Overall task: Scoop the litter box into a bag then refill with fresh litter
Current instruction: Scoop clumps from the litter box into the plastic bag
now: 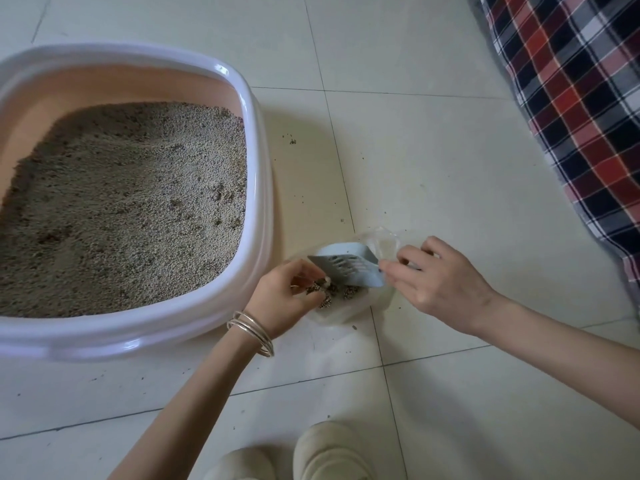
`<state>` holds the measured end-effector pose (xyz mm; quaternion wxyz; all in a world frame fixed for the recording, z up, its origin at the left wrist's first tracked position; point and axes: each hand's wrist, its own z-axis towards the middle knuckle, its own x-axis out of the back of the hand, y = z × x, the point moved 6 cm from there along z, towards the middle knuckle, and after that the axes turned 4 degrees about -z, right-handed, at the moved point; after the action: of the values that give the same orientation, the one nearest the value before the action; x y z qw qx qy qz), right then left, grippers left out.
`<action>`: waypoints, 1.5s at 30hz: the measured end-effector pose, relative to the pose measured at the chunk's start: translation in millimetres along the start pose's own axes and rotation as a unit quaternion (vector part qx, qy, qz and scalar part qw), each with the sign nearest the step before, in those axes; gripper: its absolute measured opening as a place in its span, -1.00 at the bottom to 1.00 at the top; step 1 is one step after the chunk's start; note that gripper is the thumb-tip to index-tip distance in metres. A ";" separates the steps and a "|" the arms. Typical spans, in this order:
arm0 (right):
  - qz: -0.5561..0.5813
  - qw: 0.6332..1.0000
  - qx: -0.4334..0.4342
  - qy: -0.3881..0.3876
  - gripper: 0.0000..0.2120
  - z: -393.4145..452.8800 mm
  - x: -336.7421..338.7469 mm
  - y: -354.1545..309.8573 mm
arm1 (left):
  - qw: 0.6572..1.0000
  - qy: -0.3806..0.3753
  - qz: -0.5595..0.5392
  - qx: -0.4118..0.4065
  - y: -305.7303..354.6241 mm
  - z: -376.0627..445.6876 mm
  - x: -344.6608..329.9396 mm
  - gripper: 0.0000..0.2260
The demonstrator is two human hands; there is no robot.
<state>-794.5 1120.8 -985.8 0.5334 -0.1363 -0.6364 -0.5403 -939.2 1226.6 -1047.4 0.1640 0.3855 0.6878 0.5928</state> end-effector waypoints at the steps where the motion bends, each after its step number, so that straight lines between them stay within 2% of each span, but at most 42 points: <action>1: 0.003 1.000 0.002 0.000 -0.73 3.2 0.7 0.6 | 1.000 0.001 0.003 0.000 -0.8 -0.2 0.6 -0.78; 8: -0.007 1.000 0.015 -0.024 -0.54 19.8 3.9 1.6 | 1.000 0.001 0.006 -0.003 -0.2 -0.5 0.3 -0.76; 13: 0.009 0.999 0.002 -0.031 -0.62 15.4 1.6 3.5 | 1.000 0.002 -0.001 -0.004 1.9 -2.1 -0.2 -0.83; 16: 0.059 0.996 -0.060 -0.036 -0.77 6.9 -0.1 17.2 | 1.000 0.003 -0.003 -0.005 1.5 -2.9 1.7 -0.78; 20: 0.170 0.972 -0.154 -0.041 -0.92 -8.4 -0.5 43.7 | 0.999 -0.003 -0.031 -0.011 8.9 -4.6 4.6 -0.75; 24: 0.254 0.936 -0.229 -0.076 -0.92 -20.6 -2.6 70.1 | 0.997 -0.007 -0.079 -0.020 23.4 -7.8 11.8 -0.83; 29: 0.346 0.889 -0.297 -0.030 -0.91 -0.5 14.9 102.5 | 0.993 0.025 -0.101 -0.049 44.6 -15.6 42.3 -0.83; 34: 0.421 0.862 -0.281 0.022 -0.90 58.0 34.3 107.4 | 0.984 0.103 -0.135 -0.057 45.6 -28.8 95.6 -0.81; 41: 0.449 0.871 -0.186 0.066 -0.94 157.0 22.6 75.4 | 0.965 0.226 -0.124 -0.047 28.6 -64.8 168.7 -0.77; 45: 0.478 0.863 -0.149 0.064 -0.92 200.6 10.6 51.2 | 0.954 0.272 -0.122 -0.024 12.7 -84.3 194.0 -0.80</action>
<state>-866.9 1303.1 -918.6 0.7393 -0.4664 -0.3693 -0.3154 -1118.4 1309.1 -970.1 0.0511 0.1187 0.7336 0.6672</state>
